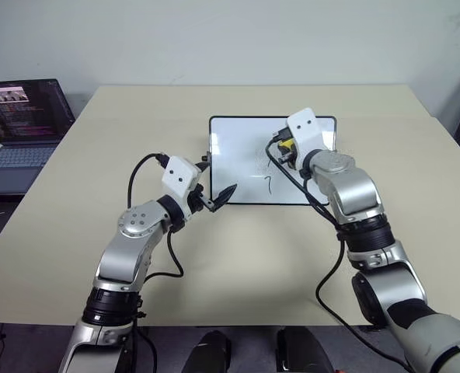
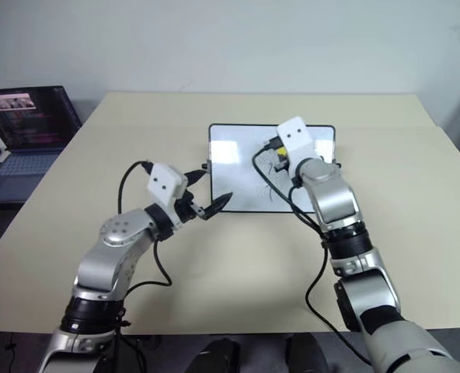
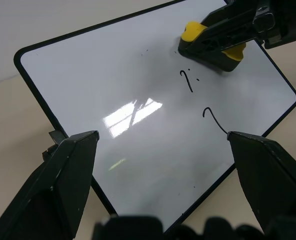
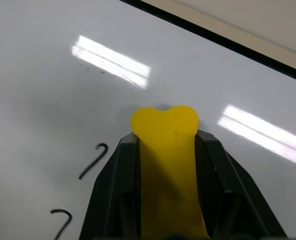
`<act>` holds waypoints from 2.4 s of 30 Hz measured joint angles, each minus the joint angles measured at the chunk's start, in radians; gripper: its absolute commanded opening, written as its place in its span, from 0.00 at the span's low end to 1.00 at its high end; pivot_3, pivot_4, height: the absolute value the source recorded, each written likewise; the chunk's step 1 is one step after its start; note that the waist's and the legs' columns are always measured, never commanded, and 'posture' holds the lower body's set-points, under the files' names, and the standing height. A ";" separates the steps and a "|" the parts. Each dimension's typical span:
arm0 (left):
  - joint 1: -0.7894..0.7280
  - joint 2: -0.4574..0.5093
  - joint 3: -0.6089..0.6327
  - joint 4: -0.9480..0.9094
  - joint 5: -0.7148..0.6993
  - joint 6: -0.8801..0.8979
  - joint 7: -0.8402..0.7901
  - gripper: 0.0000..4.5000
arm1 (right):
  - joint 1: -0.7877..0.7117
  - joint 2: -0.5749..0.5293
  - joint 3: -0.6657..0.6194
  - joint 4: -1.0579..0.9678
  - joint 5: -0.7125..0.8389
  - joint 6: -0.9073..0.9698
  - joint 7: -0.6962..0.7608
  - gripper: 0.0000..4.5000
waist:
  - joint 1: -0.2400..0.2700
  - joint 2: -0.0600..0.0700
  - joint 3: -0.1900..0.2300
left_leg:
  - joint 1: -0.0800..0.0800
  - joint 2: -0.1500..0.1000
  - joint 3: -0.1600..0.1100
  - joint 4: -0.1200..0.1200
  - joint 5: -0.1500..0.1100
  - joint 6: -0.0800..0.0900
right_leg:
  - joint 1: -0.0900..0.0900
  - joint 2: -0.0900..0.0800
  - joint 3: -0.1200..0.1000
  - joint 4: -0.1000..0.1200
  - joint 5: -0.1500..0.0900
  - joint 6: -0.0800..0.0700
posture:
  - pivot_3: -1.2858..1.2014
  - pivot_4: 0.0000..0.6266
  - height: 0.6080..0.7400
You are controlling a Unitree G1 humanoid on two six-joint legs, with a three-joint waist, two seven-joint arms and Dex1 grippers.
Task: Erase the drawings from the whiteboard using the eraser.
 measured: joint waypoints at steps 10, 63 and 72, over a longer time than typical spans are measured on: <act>0.002 0.003 0.001 -0.004 0.000 0.004 -0.007 1.00 | -0.005 0.037 0.007 0.047 -0.002 -0.062 -0.009 0.24 | 0.000 0.000 0.000 | 0.000 0.000 0.000 0.000 0.000 0.000 | 0.000 0.000 0.000 0.000 0.000 0.000 | 0.52 0.24 1.00; 0.033 0.000 -0.003 -0.040 -0.027 0.019 -0.050 1.00 | 0.209 -0.071 -0.045 -0.344 0.156 0.044 0.035 0.24 | 0.004 0.000 0.000 | -0.001 0.000 0.000 0.000 0.000 0.000 | -0.001 0.000 0.000 -0.001 0.000 0.000 | 0.52 0.24 1.00; 0.030 0.001 -0.003 -0.039 -0.027 0.019 -0.049 1.00 | 0.099 -0.065 0.012 -0.122 0.113 -0.129 0.061 0.24 | 0.003 0.000 0.000 | -0.001 0.000 0.000 -0.001 0.000 0.000 | -0.001 0.000 0.000 -0.002 0.000 0.000 | 0.52 0.24 1.00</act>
